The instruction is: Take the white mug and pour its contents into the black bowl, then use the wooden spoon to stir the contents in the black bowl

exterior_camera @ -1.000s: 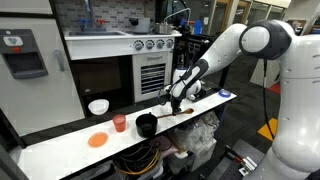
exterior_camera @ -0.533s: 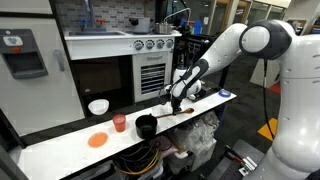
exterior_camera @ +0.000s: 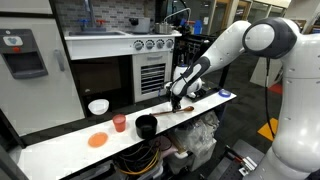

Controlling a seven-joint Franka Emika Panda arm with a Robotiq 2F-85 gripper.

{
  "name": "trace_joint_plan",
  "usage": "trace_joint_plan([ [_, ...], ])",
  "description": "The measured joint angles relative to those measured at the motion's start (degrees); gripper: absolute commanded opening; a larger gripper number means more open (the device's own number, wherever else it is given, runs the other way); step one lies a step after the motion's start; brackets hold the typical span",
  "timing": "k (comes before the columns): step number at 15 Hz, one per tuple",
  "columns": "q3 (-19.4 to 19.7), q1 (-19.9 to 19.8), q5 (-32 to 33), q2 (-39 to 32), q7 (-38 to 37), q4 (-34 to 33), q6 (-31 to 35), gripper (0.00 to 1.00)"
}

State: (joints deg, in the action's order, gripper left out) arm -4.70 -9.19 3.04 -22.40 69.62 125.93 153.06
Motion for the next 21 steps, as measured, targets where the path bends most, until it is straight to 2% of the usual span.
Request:
trace_joint_plan([
  [5,-0.41,0.00,-2.12,4.05,-1.19,1.08,-0.09,0.03],
  [12,-2.42,0.07,-11.61,12.03,0.49,4.18,-0.19,0.03],
  [16,-3.83,0.77,-24.12,16.93,7.78,5.01,-0.78,0.03],
  [19,-3.93,2.69,-34.62,20.97,15.53,5.06,-3.74,0.03],
  [21,-3.23,4.52,-39.36,23.66,19.05,5.08,-6.27,0.03],
])
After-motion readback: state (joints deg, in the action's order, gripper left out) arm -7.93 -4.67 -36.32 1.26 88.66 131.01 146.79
